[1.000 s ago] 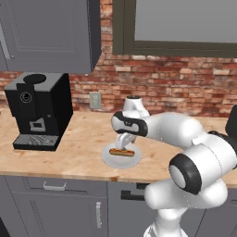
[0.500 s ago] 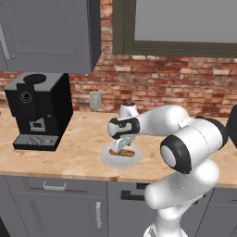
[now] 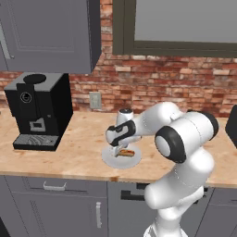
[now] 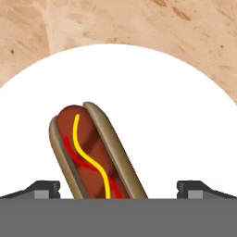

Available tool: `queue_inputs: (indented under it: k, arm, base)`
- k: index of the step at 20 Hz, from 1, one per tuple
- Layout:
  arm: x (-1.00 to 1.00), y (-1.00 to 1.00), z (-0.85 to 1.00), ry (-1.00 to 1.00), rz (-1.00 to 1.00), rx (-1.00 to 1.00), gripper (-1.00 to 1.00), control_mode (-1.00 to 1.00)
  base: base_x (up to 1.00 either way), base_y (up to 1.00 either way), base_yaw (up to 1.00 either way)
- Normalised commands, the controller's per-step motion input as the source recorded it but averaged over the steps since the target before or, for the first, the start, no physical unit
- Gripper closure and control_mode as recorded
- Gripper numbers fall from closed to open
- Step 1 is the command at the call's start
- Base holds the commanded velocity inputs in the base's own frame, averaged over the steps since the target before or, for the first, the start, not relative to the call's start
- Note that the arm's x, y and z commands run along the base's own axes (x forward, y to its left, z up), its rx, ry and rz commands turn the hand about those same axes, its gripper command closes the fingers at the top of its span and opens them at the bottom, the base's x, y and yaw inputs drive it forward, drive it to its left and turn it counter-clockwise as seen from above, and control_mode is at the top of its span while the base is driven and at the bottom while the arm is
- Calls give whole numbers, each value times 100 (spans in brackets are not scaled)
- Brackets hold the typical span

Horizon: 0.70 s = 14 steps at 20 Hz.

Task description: Place the cold items (bell pepper and corn) from the fridge in one tupperware on the dining counter. Place the warm items (kebab skewer and hot dog) in the stove area in another tupperware.

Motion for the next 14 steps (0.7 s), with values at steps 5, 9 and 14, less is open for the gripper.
queue_inputs:
  k: [5,9,14]
  arm:
    - [0,0,-33,2,0,0,-100,-100]
    - [2,0,-35,27,0,0,100,-100]
    - [0,3,-12,25,-2,0,100,-100]
  base:
    - [0,0,0]
    - [0,0,0]
    - [0,0,0]
